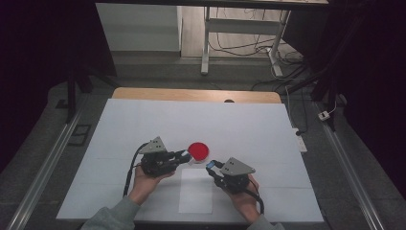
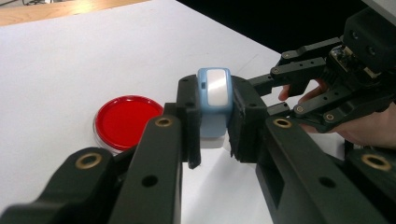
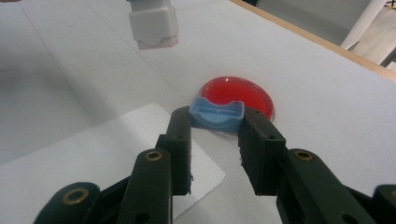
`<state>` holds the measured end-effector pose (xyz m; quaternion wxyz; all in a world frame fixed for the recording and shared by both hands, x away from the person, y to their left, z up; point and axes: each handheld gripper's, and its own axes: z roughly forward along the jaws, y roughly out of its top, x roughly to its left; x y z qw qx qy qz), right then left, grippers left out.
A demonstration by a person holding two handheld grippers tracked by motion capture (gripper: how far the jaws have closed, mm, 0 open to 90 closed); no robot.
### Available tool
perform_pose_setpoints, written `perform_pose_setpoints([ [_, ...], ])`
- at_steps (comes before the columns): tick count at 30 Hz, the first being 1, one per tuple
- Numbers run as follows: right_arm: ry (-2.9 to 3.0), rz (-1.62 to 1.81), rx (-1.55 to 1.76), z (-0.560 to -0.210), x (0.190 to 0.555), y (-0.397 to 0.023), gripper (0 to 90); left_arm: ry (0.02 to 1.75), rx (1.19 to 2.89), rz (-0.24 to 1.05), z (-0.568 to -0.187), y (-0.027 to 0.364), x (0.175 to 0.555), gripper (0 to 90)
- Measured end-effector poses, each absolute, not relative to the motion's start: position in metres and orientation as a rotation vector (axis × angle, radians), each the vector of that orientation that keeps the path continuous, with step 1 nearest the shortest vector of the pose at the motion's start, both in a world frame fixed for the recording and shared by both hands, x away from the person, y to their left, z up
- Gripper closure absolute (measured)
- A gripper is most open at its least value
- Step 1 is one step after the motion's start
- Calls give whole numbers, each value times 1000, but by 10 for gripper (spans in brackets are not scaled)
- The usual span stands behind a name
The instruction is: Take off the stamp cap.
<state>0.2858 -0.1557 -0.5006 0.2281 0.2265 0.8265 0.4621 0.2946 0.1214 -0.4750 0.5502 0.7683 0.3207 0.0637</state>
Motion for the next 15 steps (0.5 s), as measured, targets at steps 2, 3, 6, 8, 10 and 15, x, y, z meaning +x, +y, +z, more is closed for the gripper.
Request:
perform_pose_setpoints([
  [2, 2274, 1271, 626, -501, 286, -159, 652, 759, 1818, 149, -475, 122, 295, 761],
  [3, 2274, 1269, 632, -501, 286, -160, 652, 759, 1819, 147, -475, 122, 295, 761],
  [6, 2268, 1272, 636, -501, 286, -165, 653, 762, 1821, 151, -475, 122, 295, 761],
  [8, 2265, 1271, 641, -501, 286, -169, 653, 768, 1818, 153, -475, 122, 295, 761],
  [10, 2263, 1266, 650, -501, 287, -172, 652, 770, 1816, 154, -475, 123, 295, 761],
  [15, 2260, 1266, 657, -502, 287, -181, 652, 769, 1816, 156, -474, 124, 296, 761],
])
